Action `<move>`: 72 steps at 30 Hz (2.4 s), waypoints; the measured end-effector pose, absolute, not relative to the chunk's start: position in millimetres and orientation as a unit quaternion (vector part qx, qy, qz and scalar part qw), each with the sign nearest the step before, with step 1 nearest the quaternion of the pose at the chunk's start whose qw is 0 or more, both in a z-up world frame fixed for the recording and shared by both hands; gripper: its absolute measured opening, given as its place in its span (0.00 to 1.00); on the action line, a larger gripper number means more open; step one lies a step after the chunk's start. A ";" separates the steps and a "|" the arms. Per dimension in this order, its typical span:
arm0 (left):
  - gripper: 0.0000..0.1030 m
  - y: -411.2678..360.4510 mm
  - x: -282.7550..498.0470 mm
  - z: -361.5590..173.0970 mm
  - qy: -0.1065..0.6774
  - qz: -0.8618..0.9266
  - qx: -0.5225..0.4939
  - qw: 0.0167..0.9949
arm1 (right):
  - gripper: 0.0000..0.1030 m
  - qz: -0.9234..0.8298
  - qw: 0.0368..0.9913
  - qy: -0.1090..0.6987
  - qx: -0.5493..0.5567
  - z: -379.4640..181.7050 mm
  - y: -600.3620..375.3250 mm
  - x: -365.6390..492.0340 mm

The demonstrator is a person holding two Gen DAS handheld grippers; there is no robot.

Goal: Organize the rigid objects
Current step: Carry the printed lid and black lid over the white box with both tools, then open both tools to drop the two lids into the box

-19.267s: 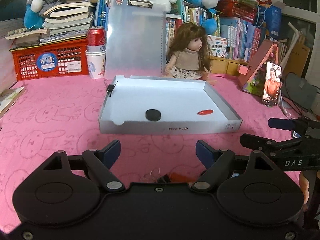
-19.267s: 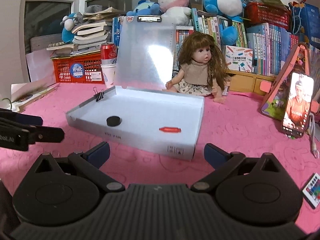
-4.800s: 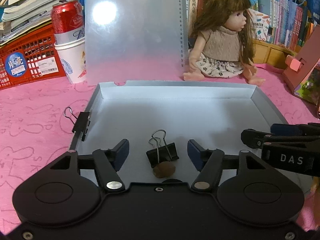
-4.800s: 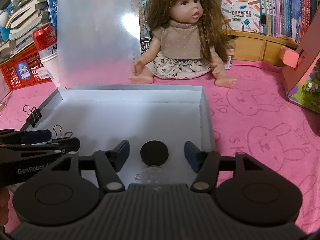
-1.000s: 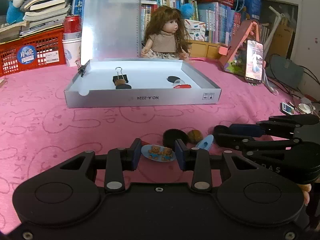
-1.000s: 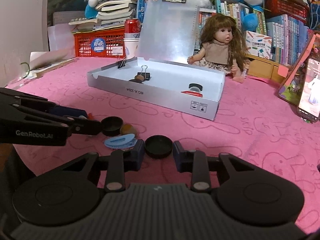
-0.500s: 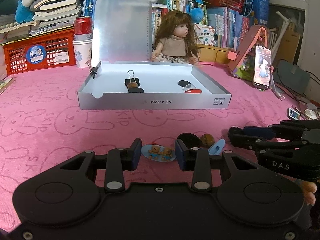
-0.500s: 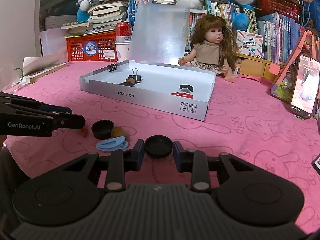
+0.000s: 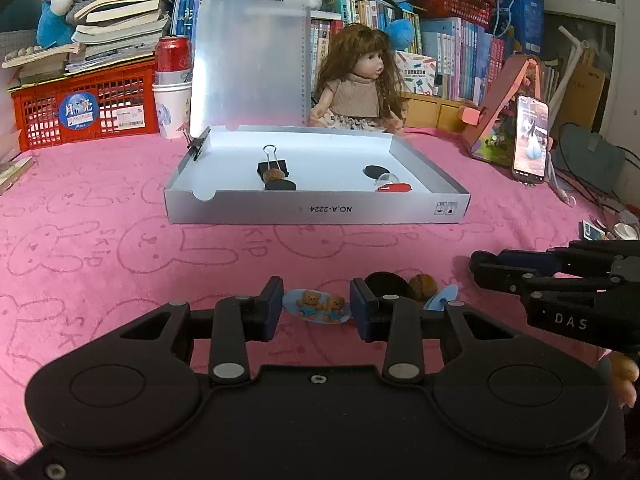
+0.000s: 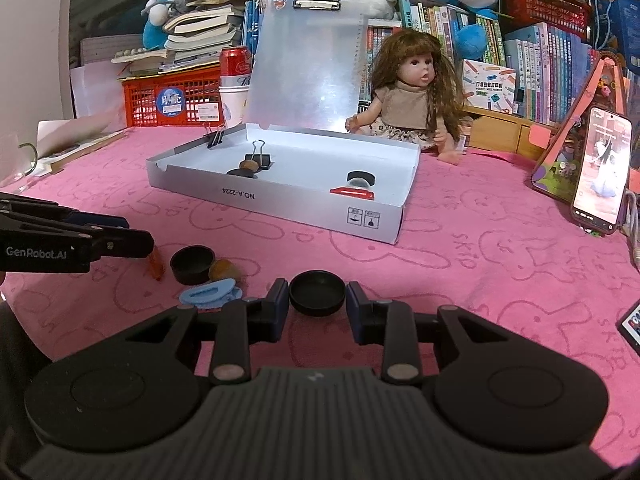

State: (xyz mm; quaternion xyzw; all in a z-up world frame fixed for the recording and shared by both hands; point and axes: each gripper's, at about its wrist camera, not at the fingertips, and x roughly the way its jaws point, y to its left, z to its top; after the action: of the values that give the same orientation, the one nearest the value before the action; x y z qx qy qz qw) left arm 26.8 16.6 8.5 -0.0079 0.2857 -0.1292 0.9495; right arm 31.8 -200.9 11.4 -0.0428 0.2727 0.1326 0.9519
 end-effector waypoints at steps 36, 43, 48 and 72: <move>0.34 19.4 79.2 45.1 0.271 -0.108 -0.037 0.956 | 0.36 0.125 0.958 0.258 -0.013 40.1 -182.4 83.9; 0.34 22.3 135.1 63.7 0.281 -0.108 -0.052 0.952 | 0.36 0.108 0.957 0.269 0.011 57.6 -190.9 131.5; 0.34 14.7 182.0 74.0 0.287 -0.106 -0.046 0.951 | 0.36 0.093 0.954 0.281 0.038 65.3 -201.7 169.3; 0.30 10.9 319.5 27.2 0.392 -0.088 -0.075 0.913 | 0.36 0.076 0.918 0.385 0.058 43.4 -204.6 289.5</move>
State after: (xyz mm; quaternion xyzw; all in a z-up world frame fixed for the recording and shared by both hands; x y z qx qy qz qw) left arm 319.5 10.9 27.2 -0.0752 0.3921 -0.0882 0.9126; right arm 289.5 -204.6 43.4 0.0579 0.3849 0.0762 0.9180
